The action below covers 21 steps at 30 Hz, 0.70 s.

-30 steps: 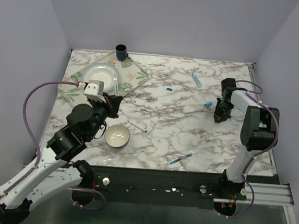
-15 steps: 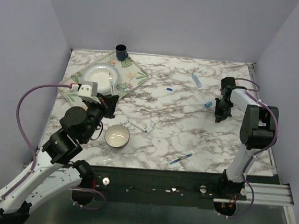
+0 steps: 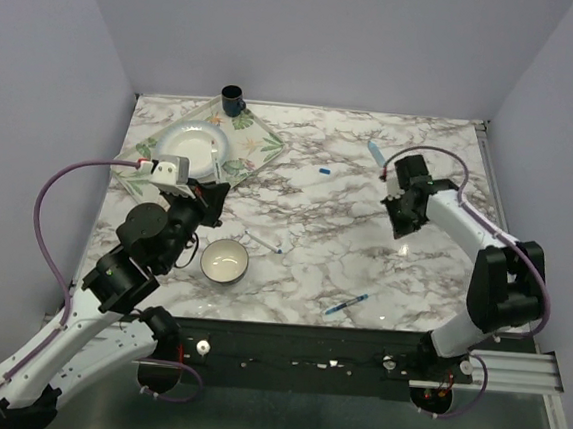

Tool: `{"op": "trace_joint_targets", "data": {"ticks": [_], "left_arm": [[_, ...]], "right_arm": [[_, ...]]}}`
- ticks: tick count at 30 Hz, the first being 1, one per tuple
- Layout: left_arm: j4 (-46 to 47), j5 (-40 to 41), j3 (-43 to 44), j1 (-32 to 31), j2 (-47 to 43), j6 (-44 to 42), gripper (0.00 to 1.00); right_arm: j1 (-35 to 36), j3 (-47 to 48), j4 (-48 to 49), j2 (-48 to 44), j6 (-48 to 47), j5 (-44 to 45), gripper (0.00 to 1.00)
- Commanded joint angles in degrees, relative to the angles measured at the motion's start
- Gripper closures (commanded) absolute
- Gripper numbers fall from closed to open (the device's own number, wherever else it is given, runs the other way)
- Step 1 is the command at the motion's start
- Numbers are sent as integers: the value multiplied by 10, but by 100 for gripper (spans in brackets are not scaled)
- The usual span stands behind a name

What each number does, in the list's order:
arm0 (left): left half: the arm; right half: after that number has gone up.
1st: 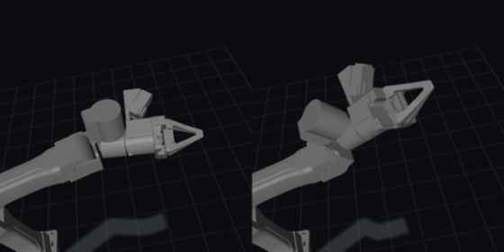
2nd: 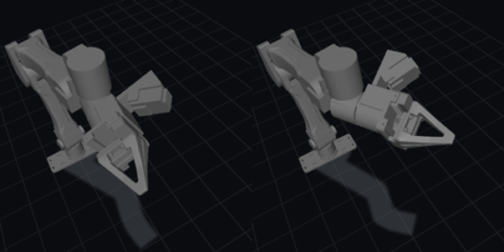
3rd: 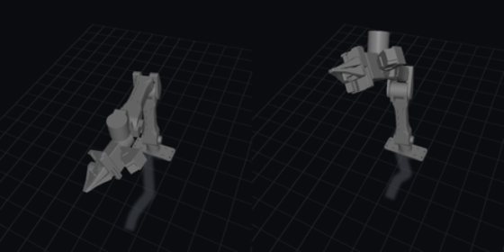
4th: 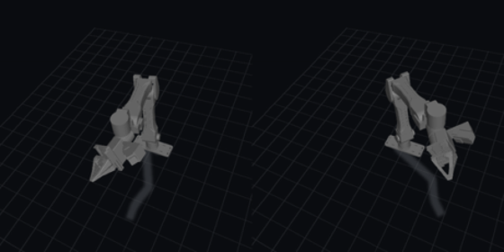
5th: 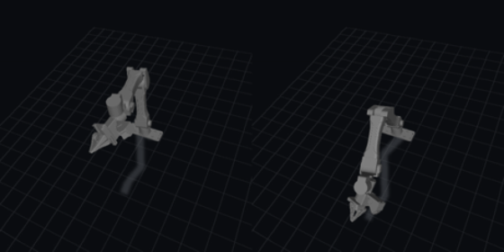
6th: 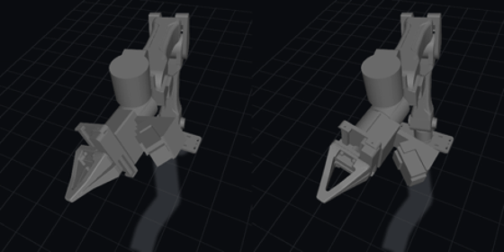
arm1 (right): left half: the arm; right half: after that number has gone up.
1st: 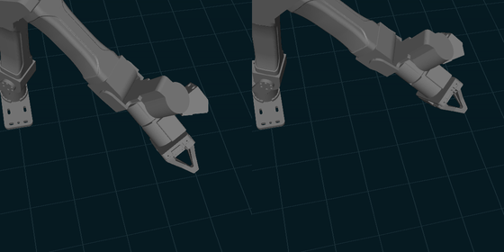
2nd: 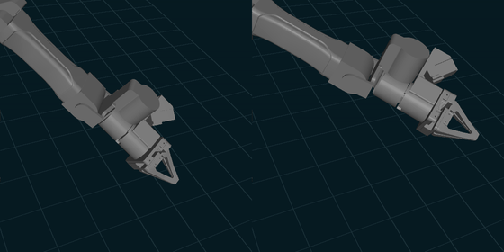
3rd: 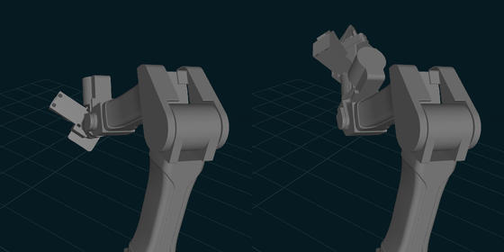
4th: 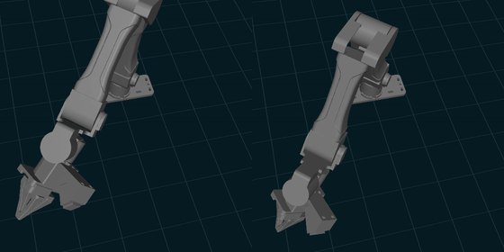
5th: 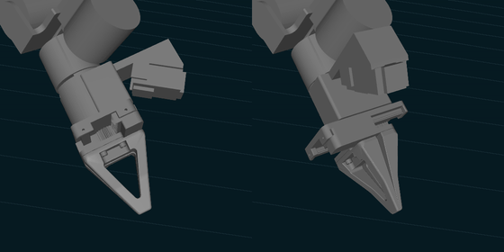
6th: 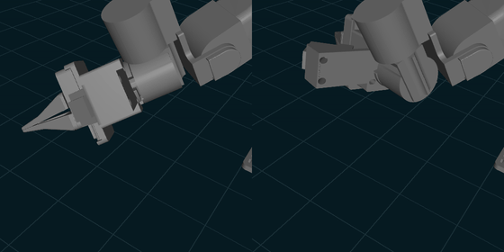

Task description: Insert the pens into the pen caps

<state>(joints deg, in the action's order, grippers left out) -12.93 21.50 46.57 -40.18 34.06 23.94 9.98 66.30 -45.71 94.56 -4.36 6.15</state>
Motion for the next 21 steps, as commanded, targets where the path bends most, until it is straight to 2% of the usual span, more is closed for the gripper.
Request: {"op": "trace_joint_targets", "data": {"ticks": [1, 3, 5, 6, 8, 9, 12, 15, 16, 21], "left_arm": [[11, -8, -4, 3, -8, 8, 100], [8, -1, -5, 3, -14, 8, 100], [8, 1, -5, 3, -16, 9, 100], [8, -2, -5, 3, -17, 10, 100], [11, -10, -5, 3, -20, 11, 100], [11, -11, -5, 4, -19, 11, 100], [11, -4, -5, 3, -23, 10, 100], [7, 6, -4, 4, -29, 8, 100], [7, 7, -5, 4, -32, 9, 100], [8, 8, -5, 3, -36, 8, 100]], "right_arm": [[156, -97, 77, -43, -266, -31, 99], [181, -117, 108, -49, -312, 42, 99], [180, -111, 100, -49, -353, 14, 99], [180, -114, 95, -56, -415, 4, 99], [180, -129, 98, -74, -476, -58, 99], [179, -144, 129, -100, -530, -84, 99], [179, -181, 166, -110, -600, -112, 99], [179, -166, 136, -74, -621, -110, 99], [180, -163, 128, -50, -623, -97, 96], [180, -173, 146, -50, -610, -96, 89]]}}
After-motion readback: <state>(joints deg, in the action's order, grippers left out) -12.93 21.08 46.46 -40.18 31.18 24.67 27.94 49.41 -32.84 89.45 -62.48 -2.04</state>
